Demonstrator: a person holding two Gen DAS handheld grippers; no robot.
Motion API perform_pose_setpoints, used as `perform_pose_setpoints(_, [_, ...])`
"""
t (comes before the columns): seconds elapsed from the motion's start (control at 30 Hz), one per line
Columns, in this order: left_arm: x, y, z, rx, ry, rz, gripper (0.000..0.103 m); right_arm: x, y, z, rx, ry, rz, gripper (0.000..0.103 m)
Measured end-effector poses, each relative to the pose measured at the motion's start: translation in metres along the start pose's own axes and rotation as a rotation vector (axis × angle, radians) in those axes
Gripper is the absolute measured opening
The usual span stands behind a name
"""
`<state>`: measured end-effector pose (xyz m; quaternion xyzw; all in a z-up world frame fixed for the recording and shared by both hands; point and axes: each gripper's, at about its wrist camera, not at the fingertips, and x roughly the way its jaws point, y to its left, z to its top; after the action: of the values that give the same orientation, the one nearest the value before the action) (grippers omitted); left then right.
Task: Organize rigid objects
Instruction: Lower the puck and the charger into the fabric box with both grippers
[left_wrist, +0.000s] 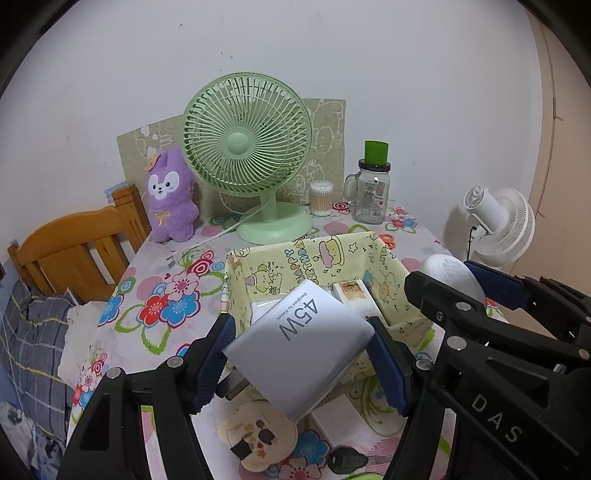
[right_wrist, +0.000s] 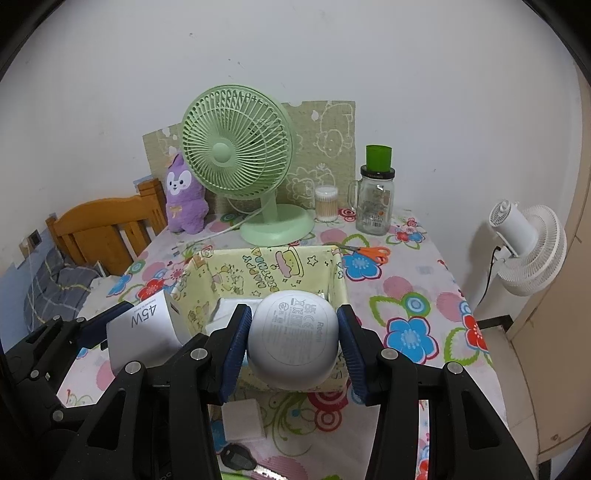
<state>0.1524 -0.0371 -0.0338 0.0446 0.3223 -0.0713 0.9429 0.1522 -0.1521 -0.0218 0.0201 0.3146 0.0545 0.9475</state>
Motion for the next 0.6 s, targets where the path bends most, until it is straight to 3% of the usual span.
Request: perform_pose_setpoints(0.6, [0.052, 0.005, 0.020, 0.008, 0.050, 0.000, 0.073, 0.050, -0.007, 0.020, -0.011, 0.017, -0.013, 0.051])
